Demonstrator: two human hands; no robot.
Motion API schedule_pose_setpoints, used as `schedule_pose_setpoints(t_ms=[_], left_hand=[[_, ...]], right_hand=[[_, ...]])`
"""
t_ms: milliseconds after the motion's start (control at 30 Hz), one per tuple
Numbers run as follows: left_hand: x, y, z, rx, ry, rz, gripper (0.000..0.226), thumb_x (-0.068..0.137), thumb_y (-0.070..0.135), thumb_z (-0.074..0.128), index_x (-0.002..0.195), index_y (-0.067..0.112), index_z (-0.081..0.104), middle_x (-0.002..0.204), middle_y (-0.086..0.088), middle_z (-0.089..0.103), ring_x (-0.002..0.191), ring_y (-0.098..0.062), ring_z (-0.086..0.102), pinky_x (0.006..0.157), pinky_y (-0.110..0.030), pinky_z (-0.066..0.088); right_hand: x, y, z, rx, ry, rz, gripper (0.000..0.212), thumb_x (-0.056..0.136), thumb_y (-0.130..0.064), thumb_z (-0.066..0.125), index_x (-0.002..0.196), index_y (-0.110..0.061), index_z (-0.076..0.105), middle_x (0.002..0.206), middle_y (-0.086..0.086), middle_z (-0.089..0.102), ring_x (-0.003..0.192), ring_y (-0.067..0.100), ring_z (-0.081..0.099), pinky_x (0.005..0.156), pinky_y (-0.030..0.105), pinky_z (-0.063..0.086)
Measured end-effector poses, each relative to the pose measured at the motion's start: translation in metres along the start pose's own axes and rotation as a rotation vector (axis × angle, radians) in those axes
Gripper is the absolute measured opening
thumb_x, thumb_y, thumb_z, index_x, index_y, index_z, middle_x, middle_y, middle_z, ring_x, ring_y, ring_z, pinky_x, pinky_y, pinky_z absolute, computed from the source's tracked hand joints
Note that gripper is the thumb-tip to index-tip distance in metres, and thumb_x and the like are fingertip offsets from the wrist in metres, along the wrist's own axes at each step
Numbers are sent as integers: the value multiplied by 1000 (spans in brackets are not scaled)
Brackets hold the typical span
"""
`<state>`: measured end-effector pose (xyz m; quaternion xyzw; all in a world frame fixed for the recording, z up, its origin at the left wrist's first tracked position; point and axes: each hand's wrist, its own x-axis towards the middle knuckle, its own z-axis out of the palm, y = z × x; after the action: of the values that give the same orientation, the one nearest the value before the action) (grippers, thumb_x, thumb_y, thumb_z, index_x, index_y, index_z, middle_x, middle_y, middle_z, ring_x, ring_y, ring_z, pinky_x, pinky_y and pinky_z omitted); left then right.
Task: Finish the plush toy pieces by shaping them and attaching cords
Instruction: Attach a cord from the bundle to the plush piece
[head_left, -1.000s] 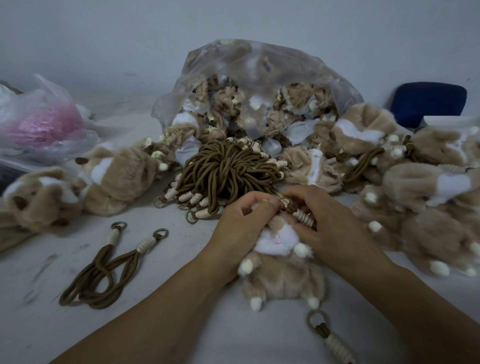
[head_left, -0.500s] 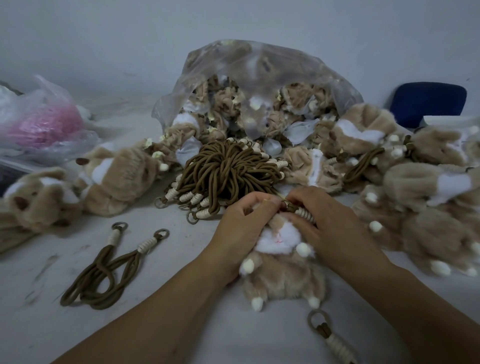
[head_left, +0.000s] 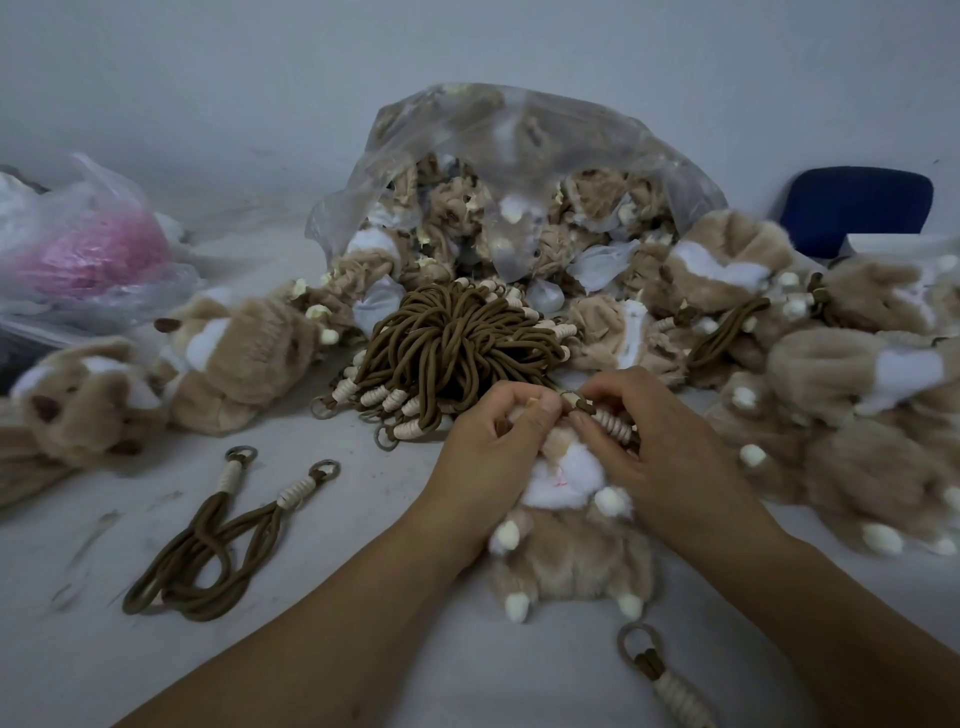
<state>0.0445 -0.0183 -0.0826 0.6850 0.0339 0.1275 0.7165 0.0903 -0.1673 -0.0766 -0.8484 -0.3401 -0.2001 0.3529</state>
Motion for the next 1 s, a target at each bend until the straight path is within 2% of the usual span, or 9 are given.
schedule_pose_setpoints(t_ms=[67,200,333,500,600,667,767,867,1000], left_hand=[[0,0,0,31,-1,18,14,96,30,61,84,30,69,78,10,69,76,-5,64,68,-24,52],[1,-1,1,84,-14,45,12,96,28,61,86,26,67,84,8,67,77,-3,61,71,-23,49],[1,-3,2,169,-27,143,17,98,21,59,83,26,65,91,8,63,81,0,58,75,-20,47],[1,-4,1,212,-53,235,15,96,17,61,85,26,66,95,9,61,88,2,58,78,-11,44],[1,-4,-1,150,-75,176,17,95,21,63,83,31,69,91,10,66,84,0,61,75,-17,49],[0,-3,-2,87,-103,129,18,95,24,64,82,35,70,84,13,69,78,1,63,69,-16,51],[0,1,-5,6,-147,60,7,89,33,66,83,34,70,82,12,69,77,0,64,67,-15,51],[1,1,-8,-77,-192,2,4,84,34,67,81,32,69,80,10,68,75,-2,64,65,-16,51],[0,1,-9,-125,-218,-30,5,83,30,66,78,30,68,75,8,66,68,-3,62,59,-17,50]], right_hand=[[0,1,1,17,8,4,14,88,-34,56,100,-29,52,87,-23,50,87,-6,50,64,9,40],[-2,3,2,86,18,49,12,85,-36,56,90,-39,45,90,-19,56,83,-7,53,66,11,42],[-2,3,2,182,8,106,12,83,-45,50,88,-34,48,95,-26,55,80,-5,54,64,10,41],[-2,4,3,164,25,86,6,83,-43,47,83,-37,45,89,-19,57,82,-3,54,61,14,42],[-1,5,5,129,53,40,4,87,-37,48,88,-34,46,87,-16,54,80,4,53,64,25,45],[-1,6,7,105,63,5,3,91,-29,51,92,-27,49,89,-15,53,80,4,51,65,27,45],[0,8,6,104,56,-41,2,94,-26,50,94,-25,52,90,-16,51,85,0,50,67,15,41],[2,8,4,94,50,-106,11,94,-26,48,97,-18,56,89,-16,48,87,-1,49,73,6,36],[2,8,5,108,26,-129,11,94,-21,50,98,-15,58,94,-9,51,86,0,47,75,9,37]])
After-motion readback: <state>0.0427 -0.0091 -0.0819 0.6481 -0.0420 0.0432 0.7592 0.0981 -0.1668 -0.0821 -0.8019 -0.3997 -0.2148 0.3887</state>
